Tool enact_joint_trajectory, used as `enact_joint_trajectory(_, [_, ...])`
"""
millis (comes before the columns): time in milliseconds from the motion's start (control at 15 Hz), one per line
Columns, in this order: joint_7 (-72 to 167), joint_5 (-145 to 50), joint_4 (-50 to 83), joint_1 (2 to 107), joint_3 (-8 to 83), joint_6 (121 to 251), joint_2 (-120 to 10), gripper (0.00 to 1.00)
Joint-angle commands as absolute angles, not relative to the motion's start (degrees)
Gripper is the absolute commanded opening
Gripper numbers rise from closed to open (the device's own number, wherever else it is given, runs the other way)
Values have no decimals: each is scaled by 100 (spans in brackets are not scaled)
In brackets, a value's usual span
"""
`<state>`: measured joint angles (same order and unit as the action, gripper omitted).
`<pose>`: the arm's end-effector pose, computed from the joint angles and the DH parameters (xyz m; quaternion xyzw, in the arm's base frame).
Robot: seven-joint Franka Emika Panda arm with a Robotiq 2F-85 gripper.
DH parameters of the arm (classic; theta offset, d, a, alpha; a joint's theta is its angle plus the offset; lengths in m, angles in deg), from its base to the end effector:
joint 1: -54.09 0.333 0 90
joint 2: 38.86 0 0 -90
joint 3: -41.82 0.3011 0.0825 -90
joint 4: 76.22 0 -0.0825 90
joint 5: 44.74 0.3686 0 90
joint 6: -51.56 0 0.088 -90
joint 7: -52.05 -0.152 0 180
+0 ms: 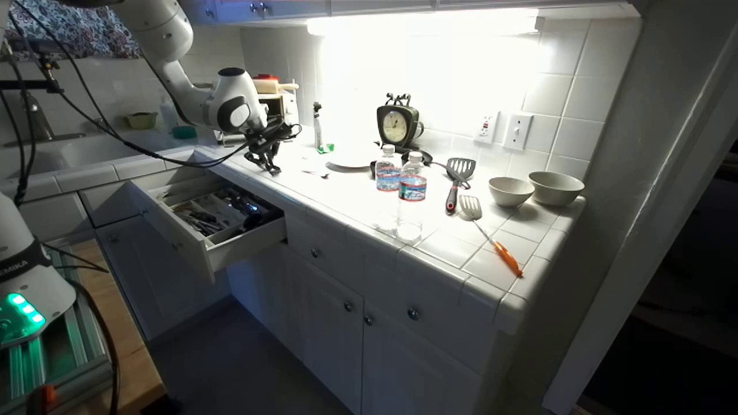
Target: Move the forks closer to each other
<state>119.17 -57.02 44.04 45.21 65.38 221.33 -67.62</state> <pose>0.5962 0.1672 0.1991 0.6997 0.6822 0.2074 0.0462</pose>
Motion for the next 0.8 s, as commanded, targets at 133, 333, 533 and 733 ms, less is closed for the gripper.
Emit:
enact_joint_trajectory(133, [11741, -5649, 4277, 4936, 6151, 22021, -6675, 62])
enact_joint_trajectory(333, [11750, -5502, 4337, 4818, 6308, 22008, -6597, 82])
enact_joint_trajectory(533, [11231, -5472, 4368, 5063, 6045, 21882, -6407, 100])
enact_joint_trajectory(733, [10159, -5522, 4389, 5487, 5550, 21629, -6111, 100])
